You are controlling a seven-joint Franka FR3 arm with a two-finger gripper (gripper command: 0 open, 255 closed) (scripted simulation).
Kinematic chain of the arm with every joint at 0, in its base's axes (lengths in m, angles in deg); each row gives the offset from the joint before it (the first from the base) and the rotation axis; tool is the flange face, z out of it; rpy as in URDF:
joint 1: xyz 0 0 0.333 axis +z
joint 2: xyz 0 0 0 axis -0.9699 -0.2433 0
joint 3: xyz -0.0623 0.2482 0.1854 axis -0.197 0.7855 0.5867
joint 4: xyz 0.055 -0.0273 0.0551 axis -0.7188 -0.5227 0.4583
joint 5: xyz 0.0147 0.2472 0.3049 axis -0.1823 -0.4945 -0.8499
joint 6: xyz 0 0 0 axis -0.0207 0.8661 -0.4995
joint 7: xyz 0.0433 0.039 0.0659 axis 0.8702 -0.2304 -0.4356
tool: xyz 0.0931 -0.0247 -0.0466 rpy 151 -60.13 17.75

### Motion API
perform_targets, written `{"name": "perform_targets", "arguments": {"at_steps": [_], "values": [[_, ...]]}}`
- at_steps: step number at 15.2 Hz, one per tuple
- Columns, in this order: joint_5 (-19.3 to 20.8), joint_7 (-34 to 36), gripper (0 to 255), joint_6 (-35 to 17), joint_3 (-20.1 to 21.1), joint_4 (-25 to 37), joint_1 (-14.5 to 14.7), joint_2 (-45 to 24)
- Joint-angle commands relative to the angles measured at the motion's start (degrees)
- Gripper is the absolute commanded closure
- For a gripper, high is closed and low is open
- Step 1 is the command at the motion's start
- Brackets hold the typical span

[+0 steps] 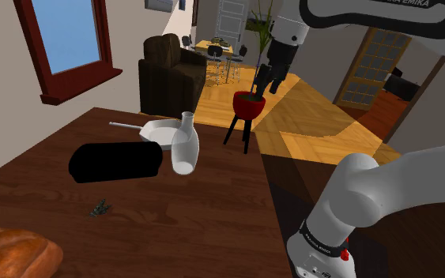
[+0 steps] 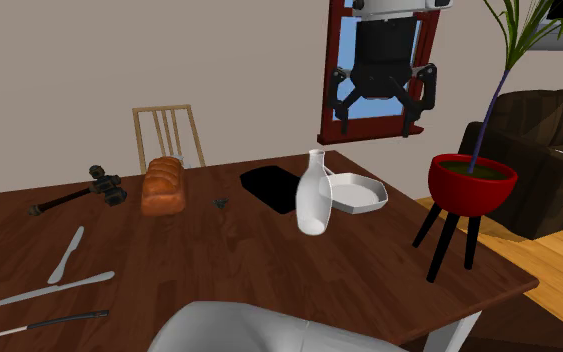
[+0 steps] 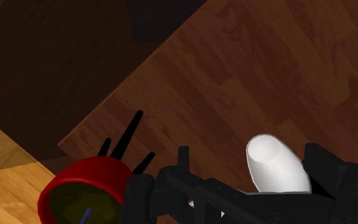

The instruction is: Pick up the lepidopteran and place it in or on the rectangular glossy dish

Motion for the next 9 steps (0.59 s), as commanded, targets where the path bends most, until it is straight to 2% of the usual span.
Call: {"name": "perform_targets", "arguments": {"at_steps": [1, 9], "values": [[0.0, 0.0, 0, 0.0, 0.0, 0.0, 0.0, 0.0], [-5.0, 4.9, 0, -10.0, 4.3, -3.1, 3.5, -8.6]]}}
